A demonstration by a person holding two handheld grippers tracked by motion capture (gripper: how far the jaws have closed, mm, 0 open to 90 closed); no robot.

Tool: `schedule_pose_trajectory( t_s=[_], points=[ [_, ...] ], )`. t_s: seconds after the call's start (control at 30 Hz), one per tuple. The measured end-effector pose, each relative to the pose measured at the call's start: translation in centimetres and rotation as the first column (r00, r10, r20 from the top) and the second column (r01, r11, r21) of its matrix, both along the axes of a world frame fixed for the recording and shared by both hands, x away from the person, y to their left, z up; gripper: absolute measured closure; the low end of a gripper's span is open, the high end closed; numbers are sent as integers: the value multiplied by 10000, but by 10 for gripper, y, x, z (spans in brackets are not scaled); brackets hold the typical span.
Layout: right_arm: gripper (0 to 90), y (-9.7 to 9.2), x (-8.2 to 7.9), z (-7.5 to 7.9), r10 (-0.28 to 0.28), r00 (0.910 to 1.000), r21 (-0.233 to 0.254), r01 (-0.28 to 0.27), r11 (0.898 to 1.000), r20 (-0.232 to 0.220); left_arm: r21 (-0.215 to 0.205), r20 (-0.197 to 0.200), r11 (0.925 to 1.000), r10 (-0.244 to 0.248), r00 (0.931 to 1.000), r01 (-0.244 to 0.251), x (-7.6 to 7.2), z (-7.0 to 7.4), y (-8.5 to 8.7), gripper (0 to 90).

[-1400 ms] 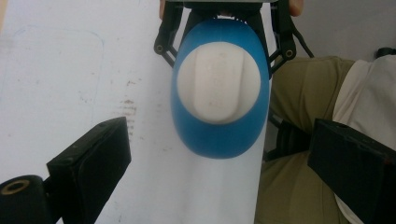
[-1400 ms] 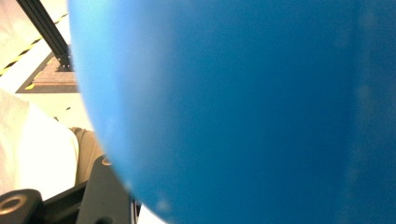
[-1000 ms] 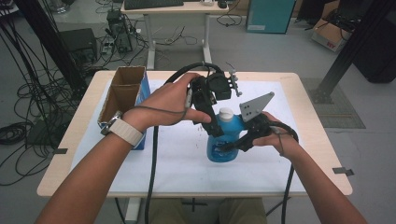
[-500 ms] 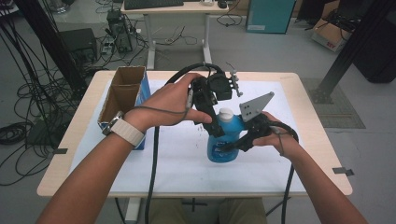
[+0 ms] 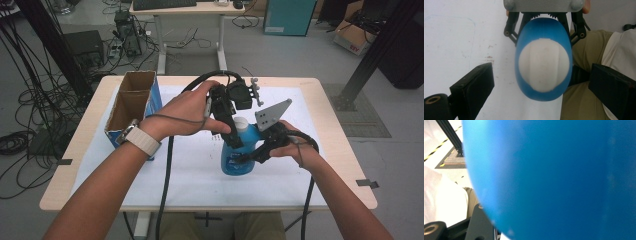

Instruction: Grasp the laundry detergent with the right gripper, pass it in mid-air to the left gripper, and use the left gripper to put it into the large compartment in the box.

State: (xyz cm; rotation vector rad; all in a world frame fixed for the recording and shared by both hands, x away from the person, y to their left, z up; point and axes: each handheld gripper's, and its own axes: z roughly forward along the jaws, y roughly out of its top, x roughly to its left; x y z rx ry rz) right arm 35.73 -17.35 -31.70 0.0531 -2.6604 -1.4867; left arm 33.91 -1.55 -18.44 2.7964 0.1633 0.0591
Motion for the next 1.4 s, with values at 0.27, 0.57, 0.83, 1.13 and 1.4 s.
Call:
schedule_pose_trajectory(
  t_s=[0.27, 0.57, 0.83, 1.13, 1.4],
  points=[
    [424, 0, -4, 2, 37, 10000, -26, -37, 10000, 72, 248, -163, 9995, -177, 9997, 181, 3, -6, -7, 84],
    [424, -2, -7, 5, 49, 10000, -124, -49, 9999, 2, 552, -366, 9973, -465, 9983, 484, 4, -12, -16, 118],
    [424, -3, -9, 4, 47, 10000, -158, -46, 9999, 24, 759, -521, 9951, -592, 9969, 630, 4, -16, -20, 158],
    [424, -1, -10, 4, 116, 9997, -243, -111, 9996, 213, 748, -621, 9944, -698, 9956, 743, 4, -20, -21, 195],
    [424, 1, -10, 3, 159, 9997, -306, -153, 9994, 193, 803, -721, 9931, -795, 9942, 852, 4, -22, -22, 225]
  ],
)
